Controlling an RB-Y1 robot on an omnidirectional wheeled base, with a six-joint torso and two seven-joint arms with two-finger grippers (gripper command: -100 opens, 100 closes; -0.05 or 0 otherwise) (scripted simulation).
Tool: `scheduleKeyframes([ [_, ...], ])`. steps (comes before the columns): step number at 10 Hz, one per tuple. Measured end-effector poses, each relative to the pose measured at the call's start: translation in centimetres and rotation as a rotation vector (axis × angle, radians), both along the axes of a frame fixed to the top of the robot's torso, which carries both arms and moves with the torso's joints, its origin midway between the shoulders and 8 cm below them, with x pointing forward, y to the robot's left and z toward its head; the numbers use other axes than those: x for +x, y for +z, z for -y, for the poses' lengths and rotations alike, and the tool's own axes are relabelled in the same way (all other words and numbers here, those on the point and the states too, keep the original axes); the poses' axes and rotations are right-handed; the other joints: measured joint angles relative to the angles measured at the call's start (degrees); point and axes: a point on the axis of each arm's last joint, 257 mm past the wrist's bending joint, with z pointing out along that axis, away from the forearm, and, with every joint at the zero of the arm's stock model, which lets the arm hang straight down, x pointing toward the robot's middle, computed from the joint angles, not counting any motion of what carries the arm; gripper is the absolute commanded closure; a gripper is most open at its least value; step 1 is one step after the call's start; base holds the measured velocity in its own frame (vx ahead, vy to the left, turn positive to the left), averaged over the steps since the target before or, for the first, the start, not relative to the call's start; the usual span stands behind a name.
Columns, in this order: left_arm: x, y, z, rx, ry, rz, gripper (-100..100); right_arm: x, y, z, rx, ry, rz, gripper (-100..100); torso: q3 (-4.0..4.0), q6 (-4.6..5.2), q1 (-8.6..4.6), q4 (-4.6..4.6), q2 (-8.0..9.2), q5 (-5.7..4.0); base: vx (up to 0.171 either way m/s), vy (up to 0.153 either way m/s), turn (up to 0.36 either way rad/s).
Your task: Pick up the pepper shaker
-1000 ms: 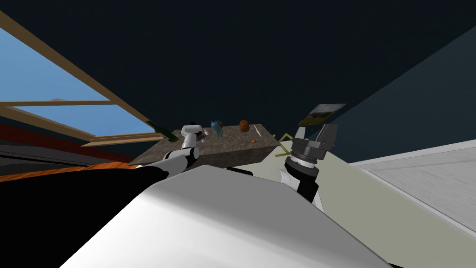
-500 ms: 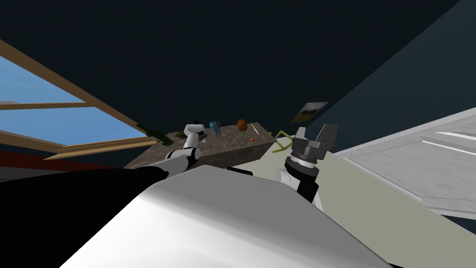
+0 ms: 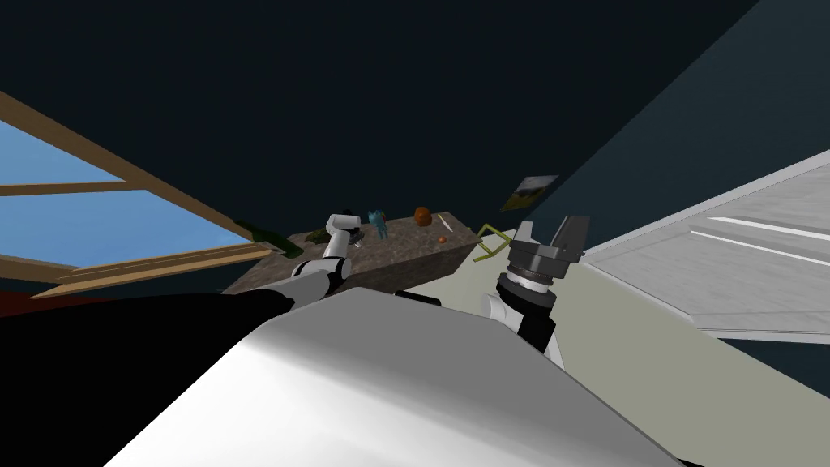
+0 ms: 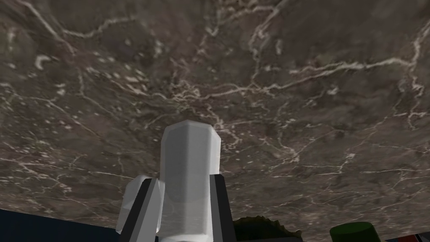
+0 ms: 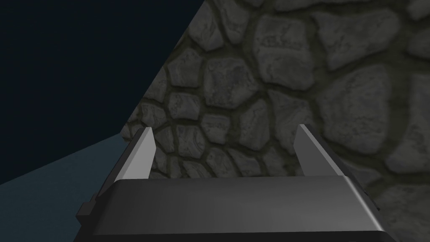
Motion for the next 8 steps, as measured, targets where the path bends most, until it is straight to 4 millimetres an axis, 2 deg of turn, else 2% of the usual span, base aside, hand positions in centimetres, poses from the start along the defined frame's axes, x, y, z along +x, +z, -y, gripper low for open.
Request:
scheduleKeyframes([
  [5, 0.4, 0.4, 2.5, 0.001, 0.058, 0.006, 100, 0.0, 0.0, 0.0, 0.000, 0.000, 0.000, 0, 0.06, -0.13, -0.03, 0.02, 0.09, -0.01, -0.089, 0.106, -0.115],
  [7, 0.4, 0.7, 3.5, 0.004, 0.081, 0.008, 100, 0.0, 0.0, 0.0, 0.000, 0.000, 0.000, 0, 0.05, -0.12, -0.15, 0.02, 0.06, -0.04, -0.051, 0.040, -0.043],
  [8, 0.3, 0.6, 3.6, 0.003, 0.085, 0.008, 0, 0.0, 0.0, 0.0, 0.000, 0.000, 0.000, 0, -0.02, -0.14, -0.27, 0.00, -0.07, -0.07, -0.006, 0.004, 0.003],
])
